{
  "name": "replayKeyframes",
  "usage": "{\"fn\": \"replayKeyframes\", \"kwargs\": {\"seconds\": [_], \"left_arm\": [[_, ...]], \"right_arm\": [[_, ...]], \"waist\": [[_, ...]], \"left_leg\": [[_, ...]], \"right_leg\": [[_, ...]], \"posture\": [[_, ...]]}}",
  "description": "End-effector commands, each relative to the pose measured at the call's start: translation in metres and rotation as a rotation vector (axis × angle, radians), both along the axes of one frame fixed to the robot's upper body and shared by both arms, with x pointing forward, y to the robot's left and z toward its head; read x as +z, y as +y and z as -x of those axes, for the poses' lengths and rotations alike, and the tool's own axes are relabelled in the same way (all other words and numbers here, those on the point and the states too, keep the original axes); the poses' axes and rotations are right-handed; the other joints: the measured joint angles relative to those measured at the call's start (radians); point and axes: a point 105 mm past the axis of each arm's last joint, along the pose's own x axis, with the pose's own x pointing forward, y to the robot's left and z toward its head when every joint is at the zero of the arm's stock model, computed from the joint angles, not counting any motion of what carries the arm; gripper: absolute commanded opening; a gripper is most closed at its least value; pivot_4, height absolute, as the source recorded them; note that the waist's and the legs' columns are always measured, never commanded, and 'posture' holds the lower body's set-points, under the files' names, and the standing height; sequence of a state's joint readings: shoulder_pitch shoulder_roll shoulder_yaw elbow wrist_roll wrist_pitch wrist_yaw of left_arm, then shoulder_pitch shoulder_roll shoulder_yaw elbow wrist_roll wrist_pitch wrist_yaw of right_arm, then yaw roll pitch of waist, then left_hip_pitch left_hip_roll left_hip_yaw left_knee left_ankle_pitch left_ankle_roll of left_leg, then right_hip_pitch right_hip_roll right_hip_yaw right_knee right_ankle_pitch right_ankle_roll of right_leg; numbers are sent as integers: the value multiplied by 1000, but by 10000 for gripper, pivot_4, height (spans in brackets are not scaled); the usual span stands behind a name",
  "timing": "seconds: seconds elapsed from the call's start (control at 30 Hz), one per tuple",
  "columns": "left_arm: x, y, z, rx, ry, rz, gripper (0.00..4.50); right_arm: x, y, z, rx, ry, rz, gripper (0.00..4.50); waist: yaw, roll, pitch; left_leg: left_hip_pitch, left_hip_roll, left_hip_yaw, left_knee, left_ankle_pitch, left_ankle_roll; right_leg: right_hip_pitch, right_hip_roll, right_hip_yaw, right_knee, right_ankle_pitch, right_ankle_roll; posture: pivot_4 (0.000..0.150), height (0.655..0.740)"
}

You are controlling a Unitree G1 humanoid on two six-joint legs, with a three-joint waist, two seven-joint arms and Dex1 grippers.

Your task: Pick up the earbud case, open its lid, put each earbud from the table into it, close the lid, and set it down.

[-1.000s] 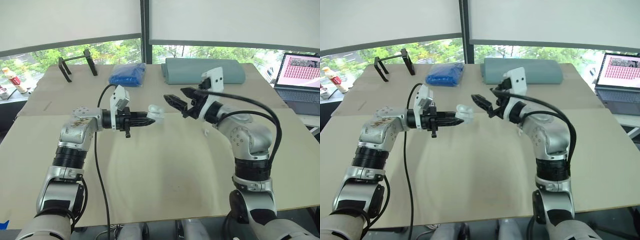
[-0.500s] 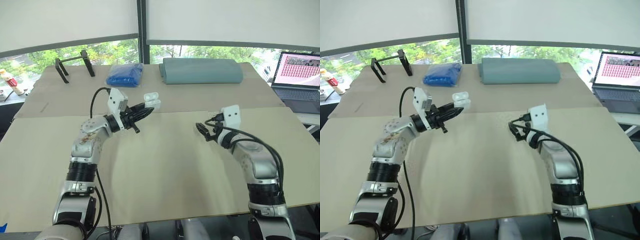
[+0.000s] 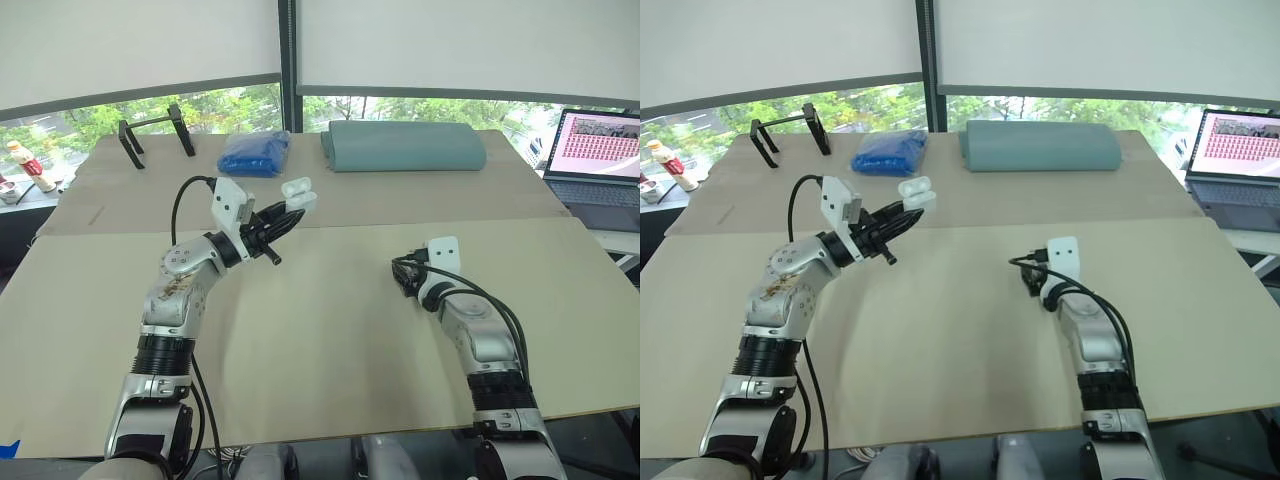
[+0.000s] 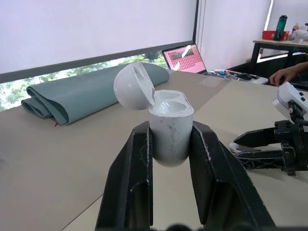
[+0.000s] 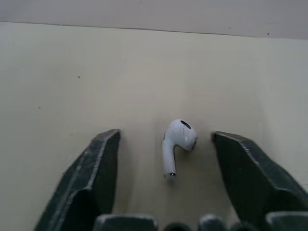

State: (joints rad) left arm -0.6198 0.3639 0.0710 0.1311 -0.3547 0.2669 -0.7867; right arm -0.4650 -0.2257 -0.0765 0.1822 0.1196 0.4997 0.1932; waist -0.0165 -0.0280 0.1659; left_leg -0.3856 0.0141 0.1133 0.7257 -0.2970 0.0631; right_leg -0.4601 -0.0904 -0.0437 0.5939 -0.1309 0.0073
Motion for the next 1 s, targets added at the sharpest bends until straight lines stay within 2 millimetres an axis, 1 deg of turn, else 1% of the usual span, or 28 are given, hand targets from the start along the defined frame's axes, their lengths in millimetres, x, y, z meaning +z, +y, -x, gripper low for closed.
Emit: {"fn": "replayKeyframes", "kwargs": {"seconds": [0.03,0.17,0.2,0.27,0.4,0.43,0.47,0.5,0.53,0.57,0.6,0.67,0.7,0.73,0.77,0.8,0.83,0.9,0.97,1.0], "left_arm": [[14,2,4,7,-55,12,5573],[13,2,4,11,-51,16,5573],[13,2,4,12,-49,18,5573],[12,2,4,15,-47,22,5573],[10,3,5,35,-49,37,5573],[9,4,5,46,-51,43,5573],[8,7,5,59,-54,48,5573],[6,9,5,77,-67,50,5573],[5,11,5,95,-81,52,5573],[5,13,6,114,-99,53,5573],[4,13,6,128,-114,53,5573],[2,13,7,146,-127,68,5573],[2,12,7,153,-130,80,5573],[0,9,9,155,-132,84,5573],[-1,6,10,156,-134,87,5573],[-3,4,12,155,-134,89,5573],[-4,2,15,155,-131,101,5573],[-5,1,18,158,-127,112,5573],[-5,2,20,163,-128,112,5573],[-5,2,21,165,-128,112,5573]], "right_arm": [[3,0,-3,-8,-12,-10,18652],[2,-3,-2,-10,-4,-26,4873],[3,-4,0,-5,-7,-28,3297],[10,-8,3,12,-17,-28,3287],[36,-18,15,125,-28,11,3287],[47,-21,21,184,-24,25,3287],[58,-23,32,280,-5,60,3287],[66,-28,48,383,39,113,3287],[69,-34,64,472,98,166,3287],[69,-41,79,542,168,212,3287],[63,-55,99,610,270,268,3287],[53,-75,127,686,428,340,3287],[50,-83,137,707,483,364,3287],[42,-97,147,718,542,415,3287],[37,-107,155,730,583,451,3287],[31,-118,161,732,618,488,3287],[25,-135,164,719,649,546,3287],[18,-159,165,706,669,645,3287],[14,-176,162,718,657,755,3287],[13,-180,160,724,650,784,3287]], "waist": [[0,0,0],[0,0,0],[0,0,0],[0,0,0],[5,0,0],[5,0,0],[5,0,0],[10,3,1],[12,4,1],[15,4,1],[17,3,1],[26,1,0],[29,0,-1],[29,0,-1],[29,0,-1],[29,0,-1],[29,0,-1],[24,0,-1],[21,0,-1],[21,0,-1]], "left_leg": [[0,0,0,0,0,0],[1,0,0,0,0,0],[1,0,0,-1,0,0],[1,0,0,-2,0,0],[1,0,0,-4,0,-1],[1,0,0,-5,0,0],[0,0,0,-4,0,0],[0,0,0,-4,-1,1],[-1,-1,0,-4,-2,4],[-1,-2,0,-4,-3,5],[-1,-2,0,-4,-5,9],[0,-1,-2,-5,-7,10],[1,-1,-2,-8,-7,10],[1,-1,-2,-9,-7,10],[1,-1,-2,-10,-7,10],[1,-1,-2,-9,-7,10],[1,-1,-1,-9,-7,9],[1,-2,1,-6,-7,9],[1,-2,3,-4,-7,10],[1,-2,3,-4,-9,14]], "right_leg": [[0,0,0,0,0,0],[0,0,0,0,0,0],[0,0,0,0,0,0],[0,0,0,0,0,0],[0,0,0,0,0,0],[0,-1,0,0,0,0],[0,0,0,0,0,0],[0,-1,0,0,0,0],[0,-2,-1,-1,-1,1],[0,-3,0,-1,-1,2],[0,-3,-1,-1,-3,4],[1,-3,-3,-8,-3,5],[2,-2,-3,-10,-3,5],[4,-2,-3,-13,-3,4],[4,-1,-4,-15,-3,4],[4,-2,-3,-15,-3,4],[4,-2,-2,-15,-3,5],[4,-2,1,-15,-2,6],[4,-2,2,-15,-3,10],[4,-2,3,-15,-4,11]], "posture": [[1500,7400],[1500,7400],[1500,7400],[1500,7400],[1500,7400],[1500,7400],[1500,7400],[1500,7400],[1500,7400],[1500,7400],[1500,7400],[1500,7400],[1500,7400],[1500,7400],[1500,7400],[1500,7400],[1500,7400],[1500,7400],[1500,7400],[1500,7400]]}}
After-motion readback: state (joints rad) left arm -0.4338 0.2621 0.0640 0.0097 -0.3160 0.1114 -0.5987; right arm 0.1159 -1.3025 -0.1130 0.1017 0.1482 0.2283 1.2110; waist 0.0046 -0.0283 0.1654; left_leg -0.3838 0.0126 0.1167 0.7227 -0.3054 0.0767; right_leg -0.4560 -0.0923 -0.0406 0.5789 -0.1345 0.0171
